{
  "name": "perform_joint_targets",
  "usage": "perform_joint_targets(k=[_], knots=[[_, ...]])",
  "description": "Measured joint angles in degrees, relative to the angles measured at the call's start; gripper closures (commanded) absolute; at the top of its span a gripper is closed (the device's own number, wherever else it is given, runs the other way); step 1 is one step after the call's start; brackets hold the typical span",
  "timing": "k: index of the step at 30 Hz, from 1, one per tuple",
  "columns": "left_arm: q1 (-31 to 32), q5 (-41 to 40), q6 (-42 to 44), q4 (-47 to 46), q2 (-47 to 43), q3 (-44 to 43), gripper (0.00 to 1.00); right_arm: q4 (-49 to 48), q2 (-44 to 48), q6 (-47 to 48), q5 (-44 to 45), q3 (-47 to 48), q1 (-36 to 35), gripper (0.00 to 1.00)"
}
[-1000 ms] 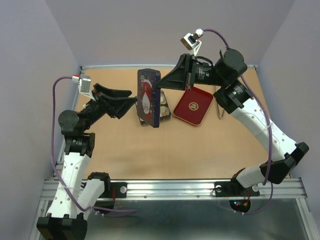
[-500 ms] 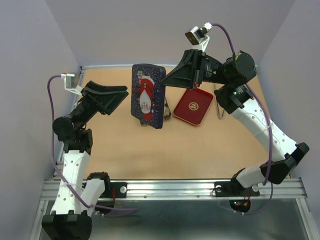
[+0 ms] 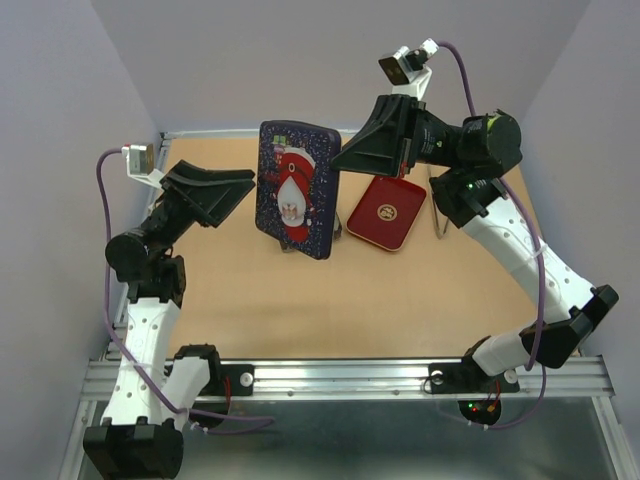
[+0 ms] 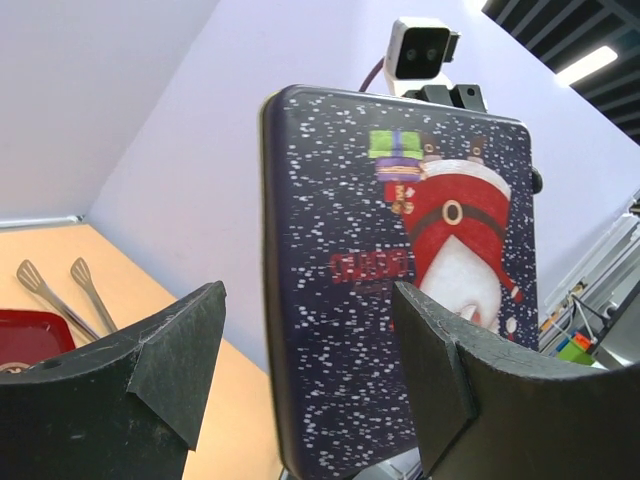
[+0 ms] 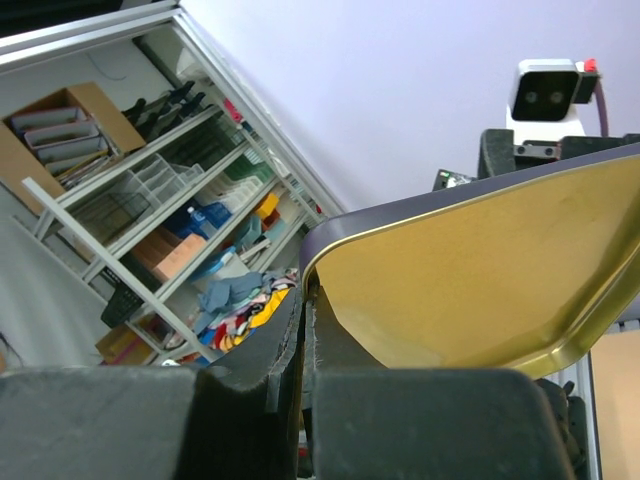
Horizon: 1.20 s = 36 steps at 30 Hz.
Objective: Pack the chocolate
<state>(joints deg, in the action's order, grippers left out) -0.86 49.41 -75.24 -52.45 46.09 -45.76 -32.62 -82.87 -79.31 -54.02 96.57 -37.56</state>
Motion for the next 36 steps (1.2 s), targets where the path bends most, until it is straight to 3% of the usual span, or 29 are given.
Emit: perform_joint_targets(k=[9,15,22,29,36], knots=[[0.74,-0.79,0.0,0.0,1.4,0.0,0.22,-4.98,-0.15,-3.56,-0.61,0.0,0.0,0.99],[8.94,-1.49,0.52,0.13,4.2,-1.57,0.22,-6.05,-0.37,-4.57,-1.4,-0.02,0.0,1.0],[11.65,-1.42,-0.76,-2.47,4.5,-2.75,0.25,-7.1,-0.37,-4.59,-1.73,-1.38,0.0,0.99],[11.65,-1.97,-10.47,-13.77,4.94,2.01,0.47,-8.52,0.37,-4.79,-1.97,-3.56,-0.17,0.99],[11.63,-2.38,-19.02,-18.03,6.67,4.63,0.59,-9.66,1.42,-4.9,-1.64,-6.62,0.04,0.99]])
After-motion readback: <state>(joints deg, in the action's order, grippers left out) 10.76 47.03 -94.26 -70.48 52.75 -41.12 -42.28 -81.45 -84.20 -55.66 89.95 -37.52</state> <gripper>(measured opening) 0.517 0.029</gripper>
